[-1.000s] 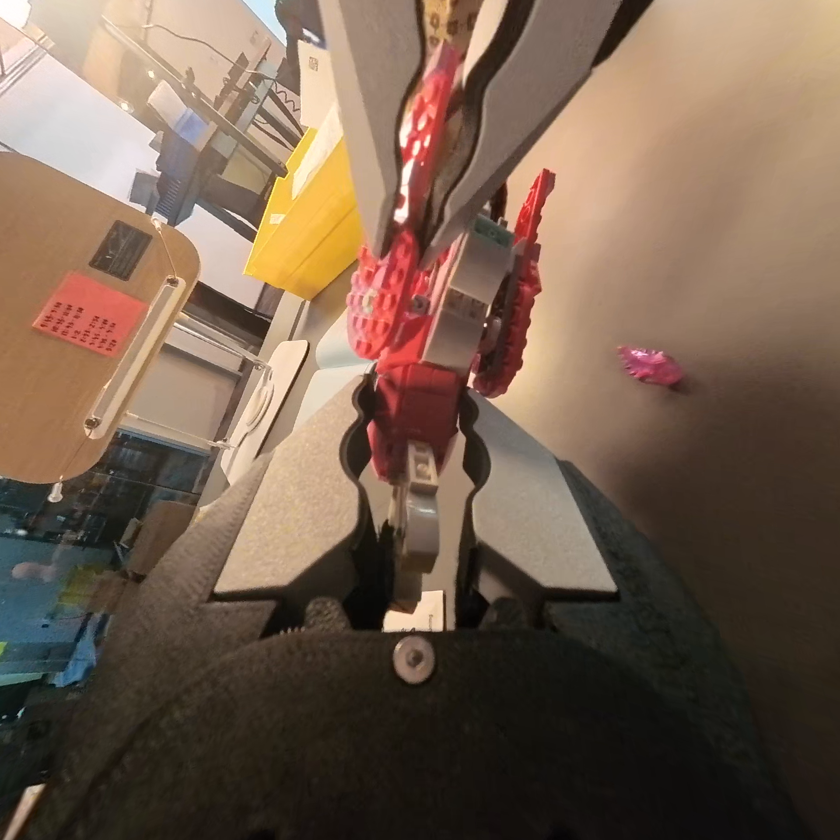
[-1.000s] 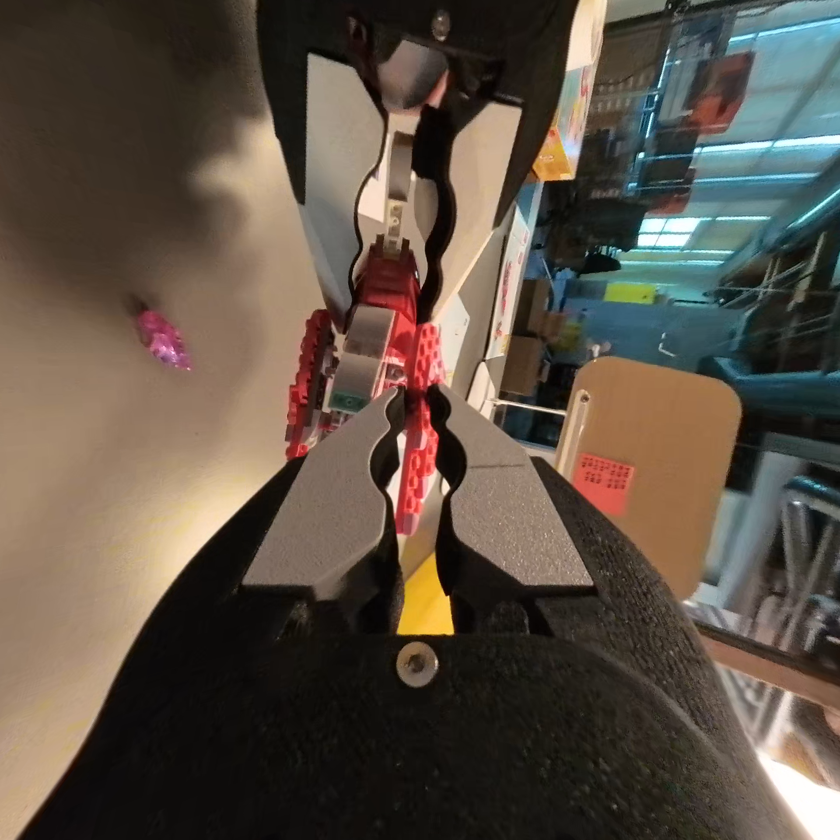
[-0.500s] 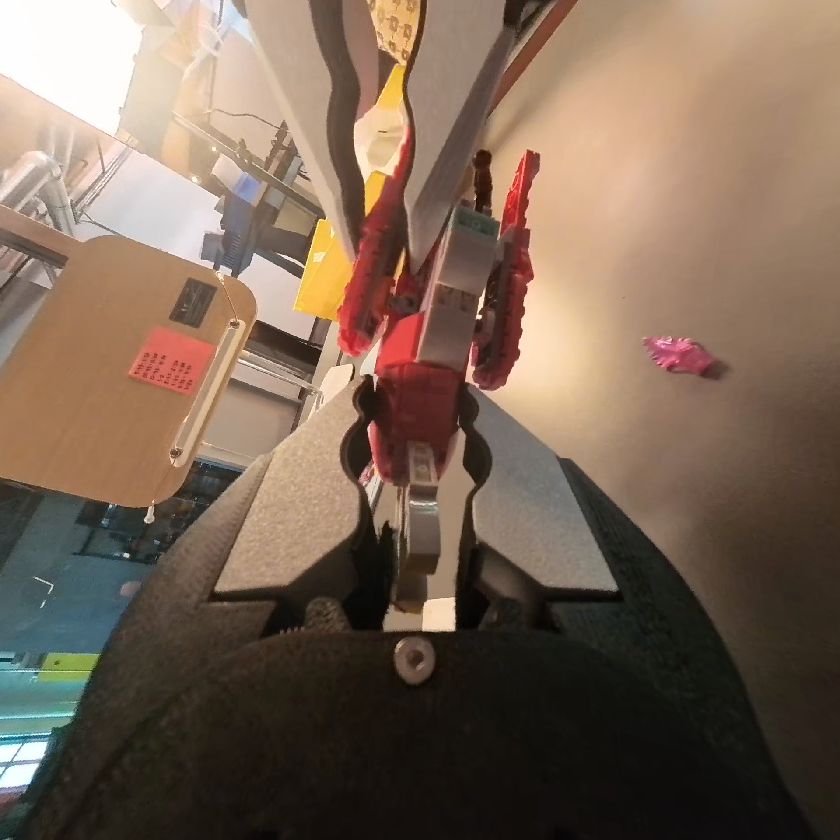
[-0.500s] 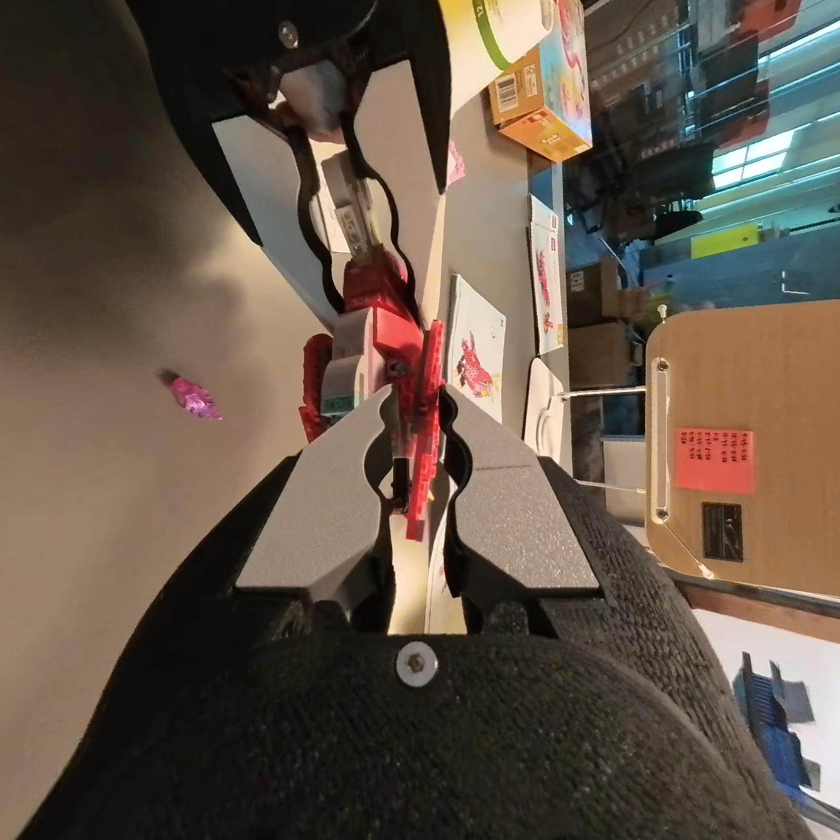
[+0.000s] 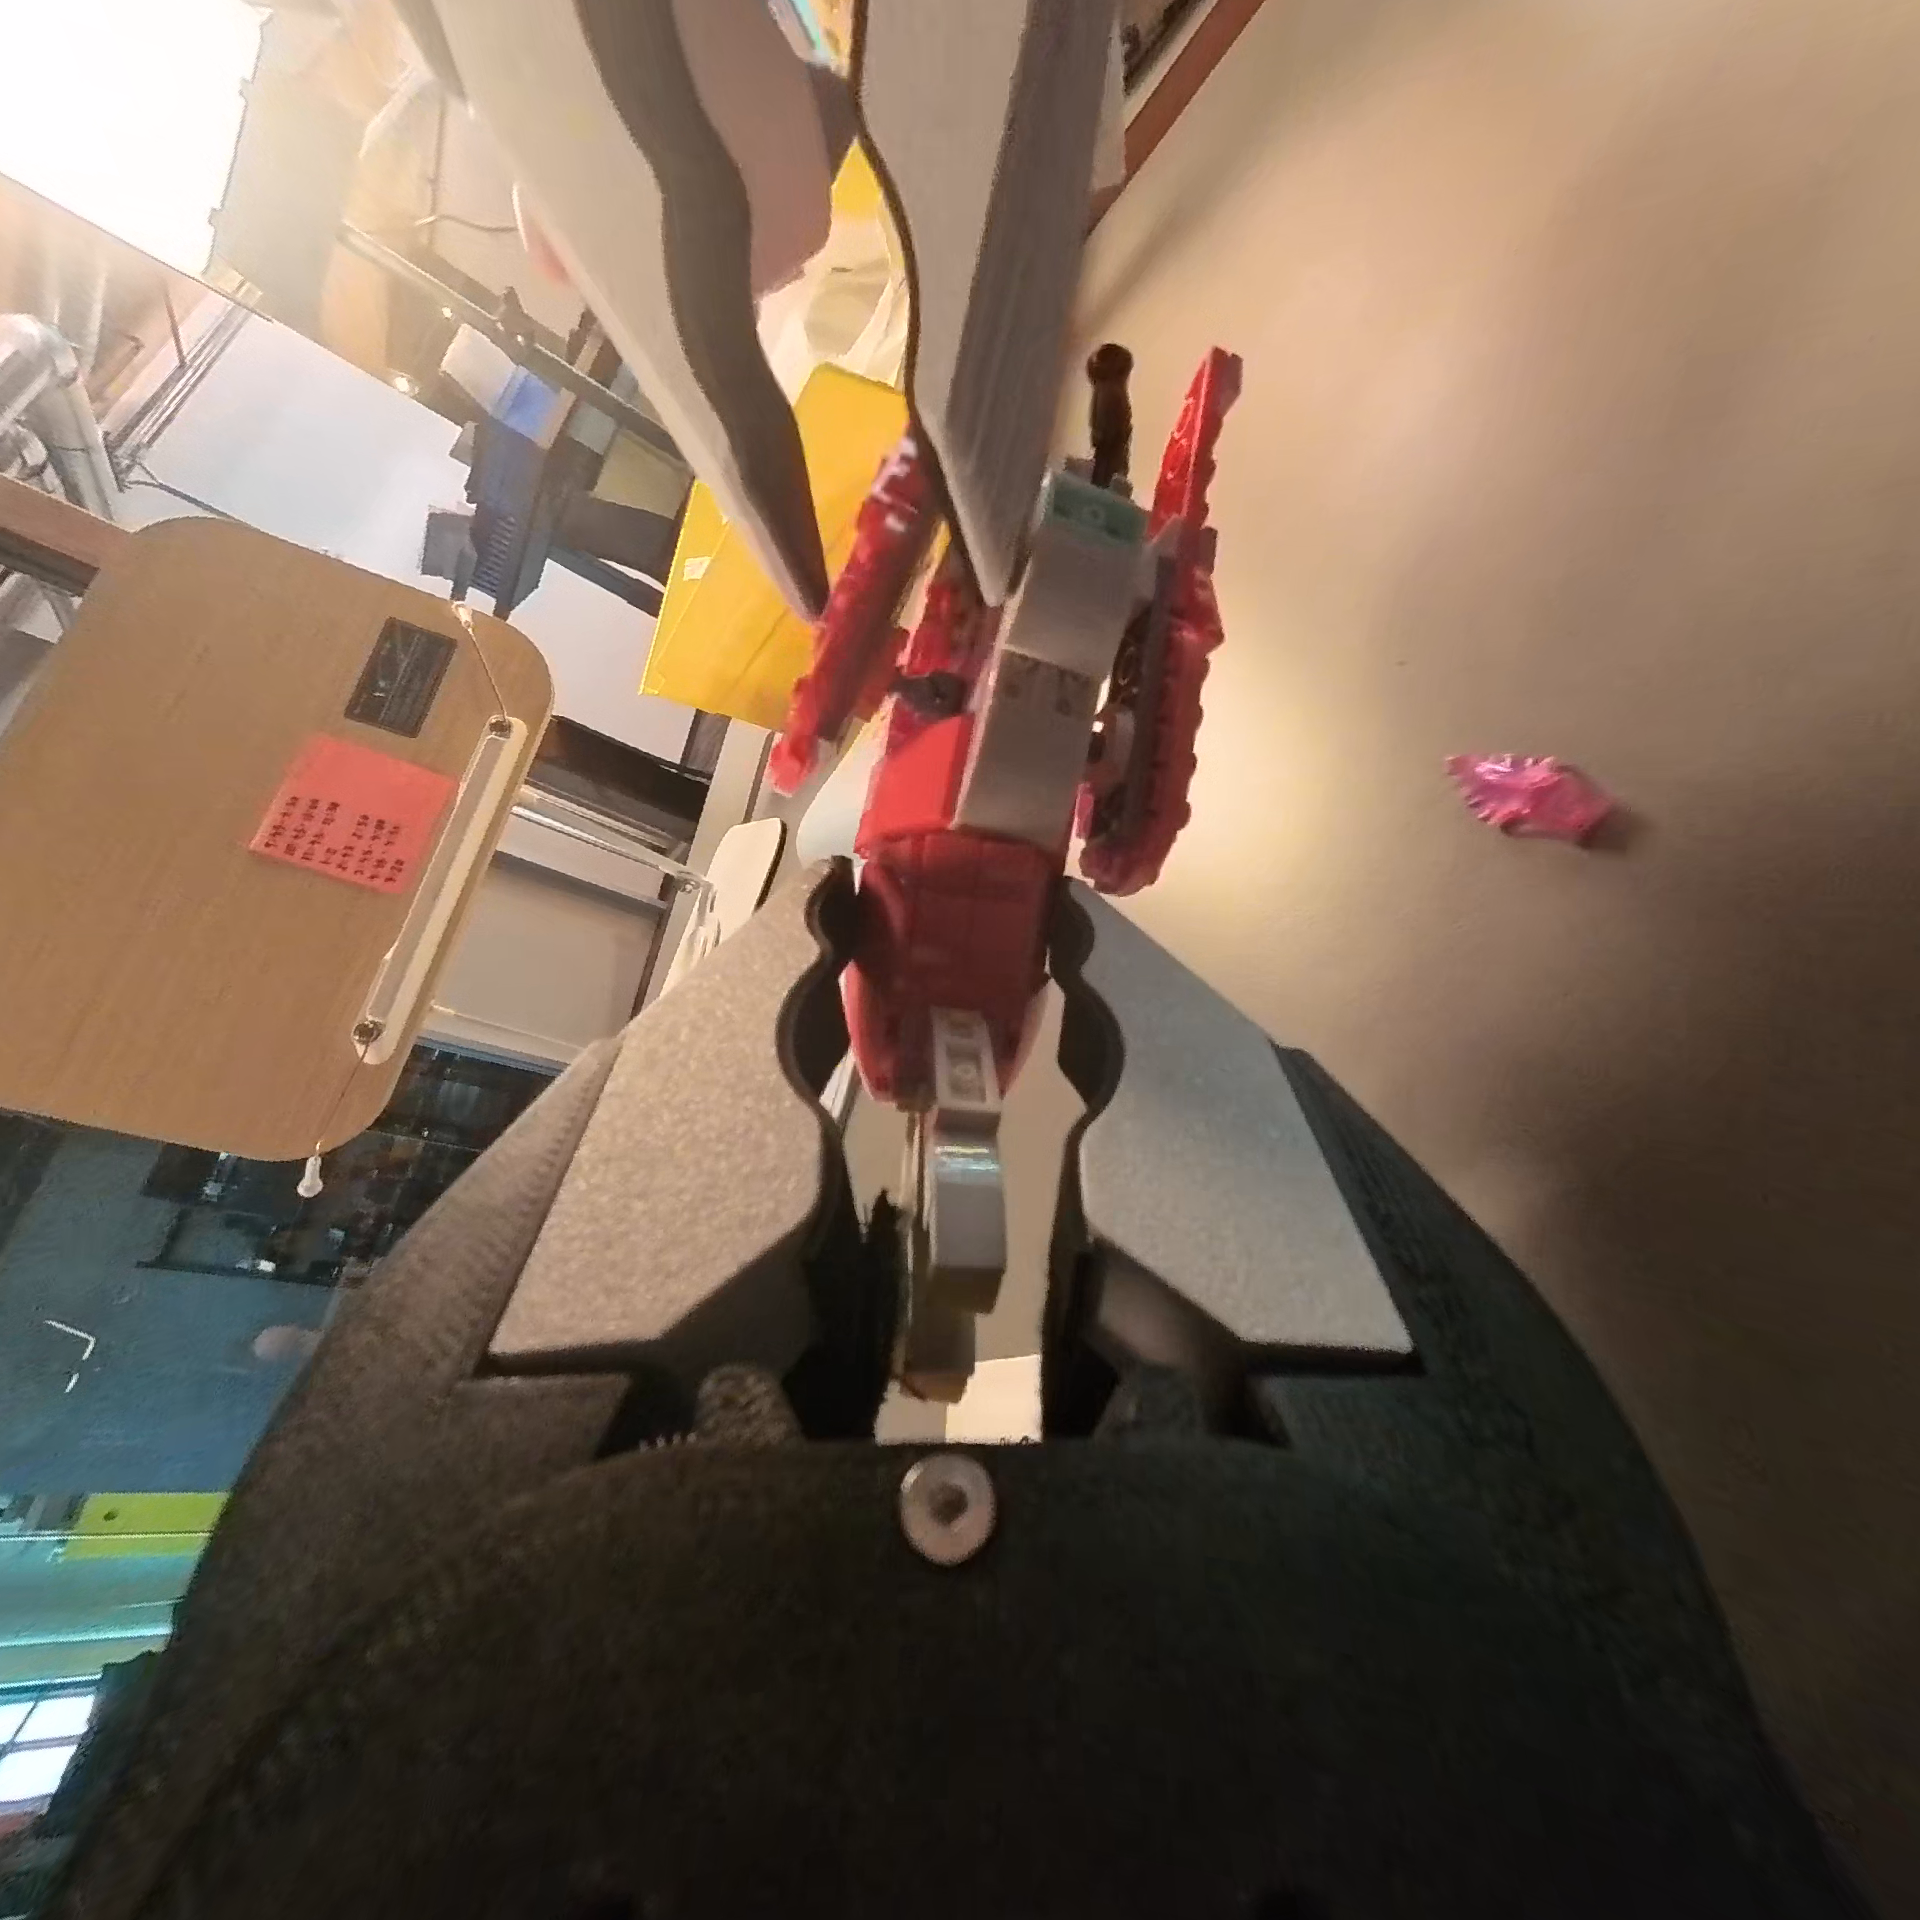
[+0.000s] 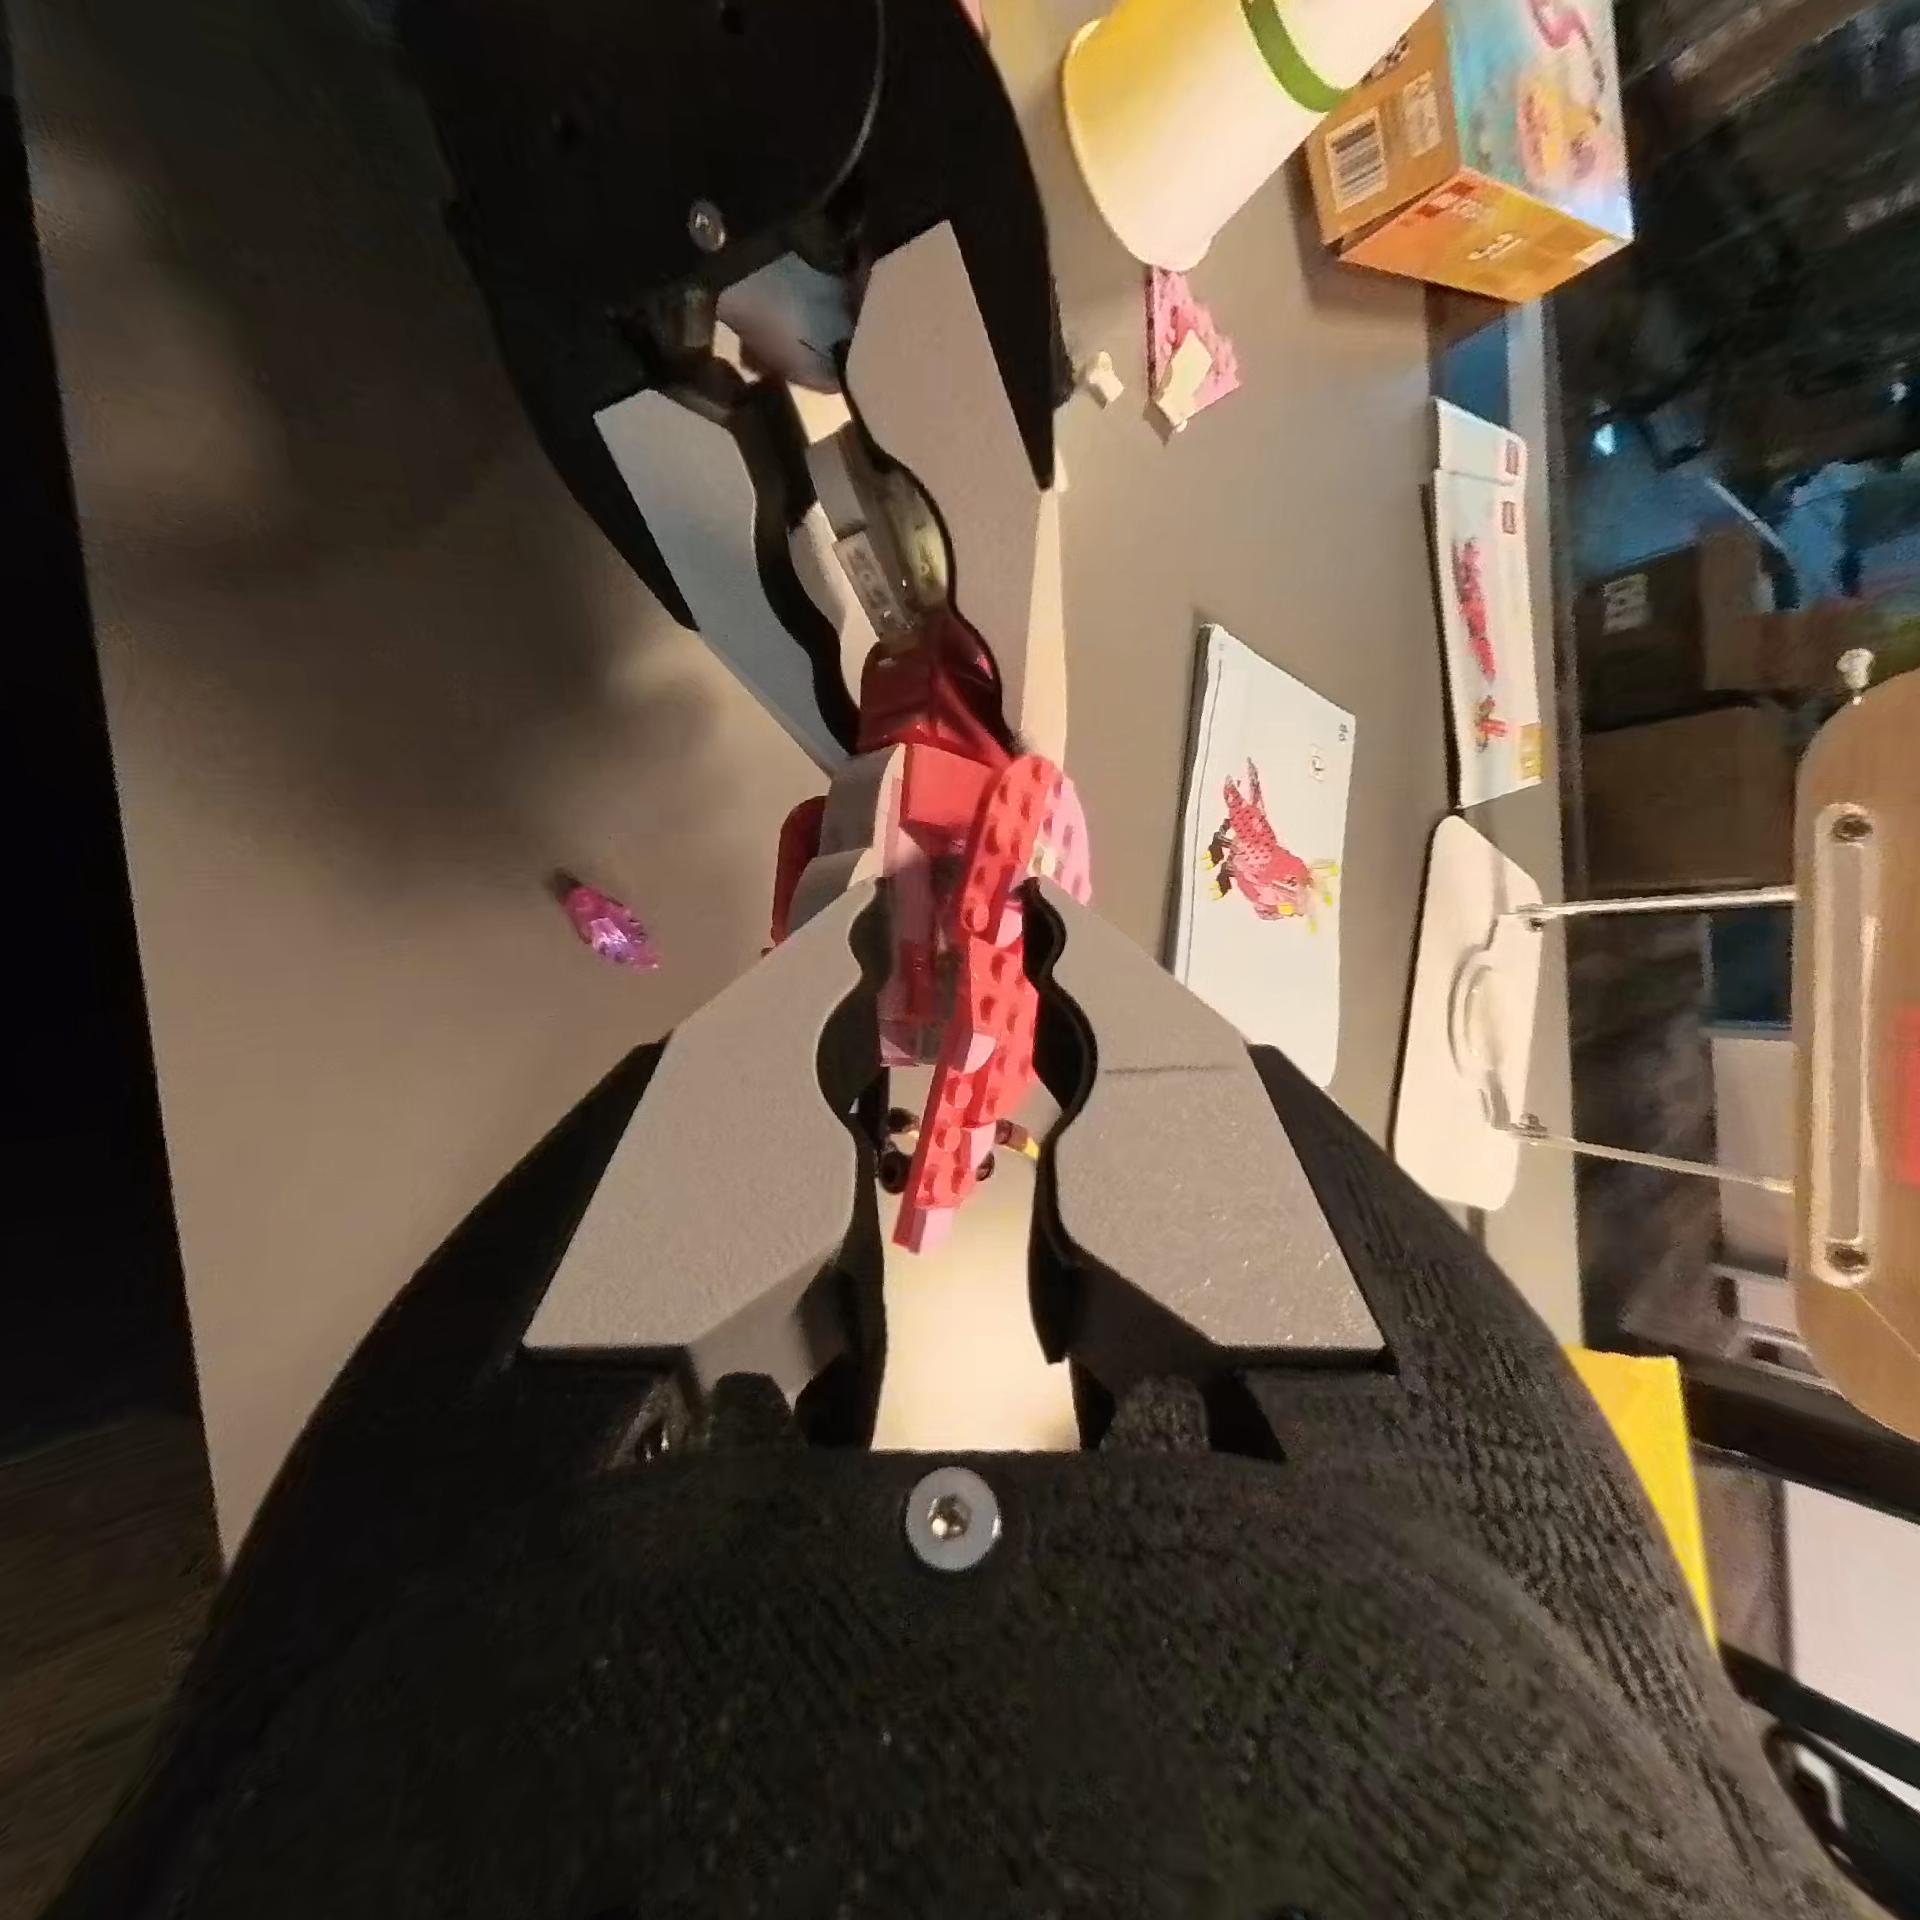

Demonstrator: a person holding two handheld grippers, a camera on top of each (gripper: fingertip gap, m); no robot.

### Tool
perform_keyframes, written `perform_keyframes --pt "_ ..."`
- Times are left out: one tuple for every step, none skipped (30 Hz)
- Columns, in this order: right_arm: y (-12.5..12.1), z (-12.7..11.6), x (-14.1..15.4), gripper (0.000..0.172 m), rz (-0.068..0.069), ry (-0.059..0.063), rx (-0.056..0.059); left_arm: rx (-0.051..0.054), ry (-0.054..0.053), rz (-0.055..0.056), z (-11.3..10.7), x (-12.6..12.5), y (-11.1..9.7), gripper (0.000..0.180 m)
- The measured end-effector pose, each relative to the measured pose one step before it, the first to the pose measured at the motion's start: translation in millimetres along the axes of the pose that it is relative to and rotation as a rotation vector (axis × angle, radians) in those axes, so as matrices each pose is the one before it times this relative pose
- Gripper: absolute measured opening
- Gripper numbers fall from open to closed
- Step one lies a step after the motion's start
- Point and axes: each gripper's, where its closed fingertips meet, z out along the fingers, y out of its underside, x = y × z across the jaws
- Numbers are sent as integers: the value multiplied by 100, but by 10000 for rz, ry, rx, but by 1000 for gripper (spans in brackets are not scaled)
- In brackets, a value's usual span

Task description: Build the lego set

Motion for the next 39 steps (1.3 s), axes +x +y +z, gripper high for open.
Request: perform_keyframes --pt "13 29 -27 23 47 -84 -31 -7 15 10 10 44 -6 36" --pt "12 35 -41 24 38 -79 -31 -12 18 14 24 43 16 36" --pt "11 33 -60 24 51 -98 -36 -19 24 5 24 58 41 36" --pt "0 29 -81 24 92 -123 -33 -17 13 22 32 50 25 36" --pt "21 39 -82 25 143 -150 -43 -17 21 35 20 71 22 36" --pt "44 30 -98 26 166 -173 -61 -15 20 43 24 88 19 36" --pt "45 22 -94 27 141 -171 -53 -17 13 54 35 76 6 36" --pt "12 13 -121 28 114 -183 -31 -14 15 59 14 75 -6 36" --pt "63 48 -441 30 121 -390 -63 -21 -26 42 30 -3 23 36" --pt "139 125 -564 53 199 -482 -121 0 -32 -58 -20 -133 2 36" --pt "57 126 -133 64 208 -188 -58 -39 81 -53 1 58 108 36" --pt "-41 -7 116 62 29 0 33 30 19 54 -21 76 -2 36" --pt "-12 -56 149 55 -77 63 19 29 8 48 -29 78 -94 36" --pt "50 -13 56 51 -38 22 -38 -6 29 -29 7 72 -72 36" --pt "37 27 32 51 46 41 -61 -20 21 -100 37 -1 4 36" --pt "41 88 26 52 43 95 -79 -35 13 -128 44 -34 61 36" --pt "32 108 -15 54 -34 119 -98 -27 24 -109 17 -15 56 36" --pt "35 136 69 57 -60 207 -123 -8 27 -148 24 -15 23 36" --pt "50 152 155 57 -52 279 -144 -33 33 -162 36 -7 34 36" --pt "46 144 154 57 -108 299 -139 -22 21 -124 28 -28 28 36" --pt "65 154 165 56 -175 337 -156 -13 29 -172 30 -32 29 36" --pt "105 170 75 56 -258 311 -193 -24 87 -205 32 37 46 36" --pt "116 177 -44 59 -324 261 -213 -3 84 -210 20 30 29 36" --pt "124 190 -101 63 -289 220 -211 -15 65 -198 32 4 37 36" --pt "106 190 -175 69 -245 166 -197 -12 60 -192 25 -29 40 36" --pt "95 208 -144 77 -237 189 -178 -3 53 -178 16 -47 27 36" --pt "51 186 -40 82 -235 273 -148 -23 4 -132 2 -101 79 36" --pt "31 166 -5 85 -250 309 -131 -13 -3 -104 -17 -128 70 35" --pt "42 137 -14 88 -261 288 -135 1 38 -124 -17 -67 49 35" --pt "14 115 100 90 -211 334 -114 38 22 -146 -29 -72 -7 35" --pt "-3 115 222 90 -144 365 -83 30 43 -142 -37 -53 -49 35" --pt "6 85 259 88 -89 333 -61 35 47 -106 -23 -15 -29 35" --pt "-10 85 304 83 -33 316 -32 47 14 -69 -34 -35 -58 35" --pt "-10 68 247 80 -32 244 -23 3 7 -43 -22 -51 -11 35" --pt "11 63 218 78 -58 209 -29 4 16 -24 -7 -11 14 35" --pt "13 45 245 73 -65 217 -20 -6 10 -10 -3 11 17 35" --pt "17 41 163 68 -87 150 -18 -17 27 -10 13 31 38 35" --pt "37 16 87 65 -86 74 -13 -8 31 -8 15 48 31 35" --pt "6 21 68 62 -22 38 10 5 -11 -7 -6 -20 -7 35"
